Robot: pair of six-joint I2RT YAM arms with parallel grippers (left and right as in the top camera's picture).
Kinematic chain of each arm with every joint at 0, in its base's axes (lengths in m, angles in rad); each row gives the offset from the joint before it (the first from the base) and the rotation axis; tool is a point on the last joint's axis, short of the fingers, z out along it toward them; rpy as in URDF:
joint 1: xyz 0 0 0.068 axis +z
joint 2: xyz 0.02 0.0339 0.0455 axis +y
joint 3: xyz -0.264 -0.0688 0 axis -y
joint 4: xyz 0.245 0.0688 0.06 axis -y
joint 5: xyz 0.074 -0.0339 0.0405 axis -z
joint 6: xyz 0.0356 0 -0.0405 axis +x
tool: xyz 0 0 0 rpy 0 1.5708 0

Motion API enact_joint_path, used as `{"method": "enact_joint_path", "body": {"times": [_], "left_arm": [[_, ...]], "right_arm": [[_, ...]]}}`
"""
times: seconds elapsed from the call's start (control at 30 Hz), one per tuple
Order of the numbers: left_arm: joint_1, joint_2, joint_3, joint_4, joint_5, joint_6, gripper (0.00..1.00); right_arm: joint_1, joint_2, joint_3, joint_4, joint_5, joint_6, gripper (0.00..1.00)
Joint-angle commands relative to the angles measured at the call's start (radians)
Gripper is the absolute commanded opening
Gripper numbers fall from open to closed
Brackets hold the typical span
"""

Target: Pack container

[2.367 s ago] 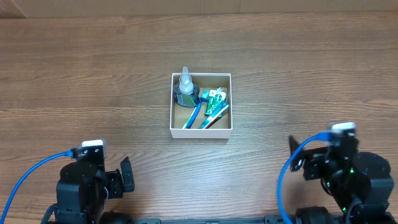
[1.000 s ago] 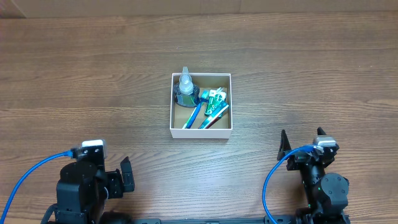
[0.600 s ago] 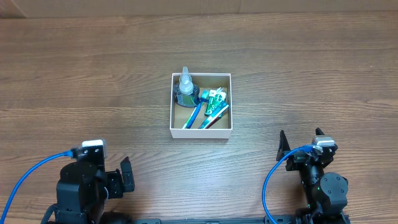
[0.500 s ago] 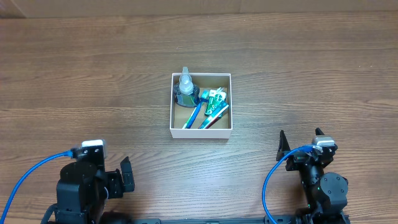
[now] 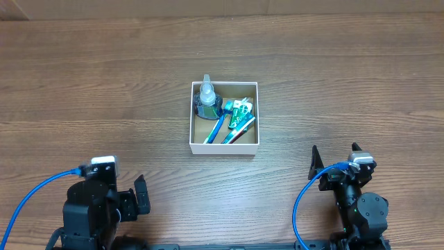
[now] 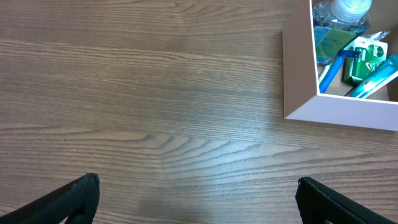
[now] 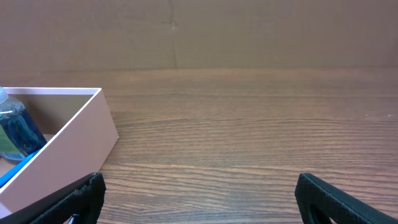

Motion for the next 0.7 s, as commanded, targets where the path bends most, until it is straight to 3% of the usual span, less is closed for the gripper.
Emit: {"method": "enact_joint_path", "body": {"times": [0.0, 0.4, 0.67], "left_arm": [[0.004, -0.009, -0.005, 0.000, -0.002, -0.018, 1.00], [0.064, -0.135, -0.066, 0.057, -0.010, -0.017, 1.00], [0.126, -0.343, -0.366, 0.270, 0.045, -0.017, 1.00]], "right_arm": [[0.006, -0.009, -0.004, 0.008, -0.004, 0.005, 1.00], [0.006, -0.009, -0.004, 0.008, -0.004, 0.005, 1.00], [0.006, -0.009, -0.004, 0.008, -0.004, 0.005, 1.00]]}}
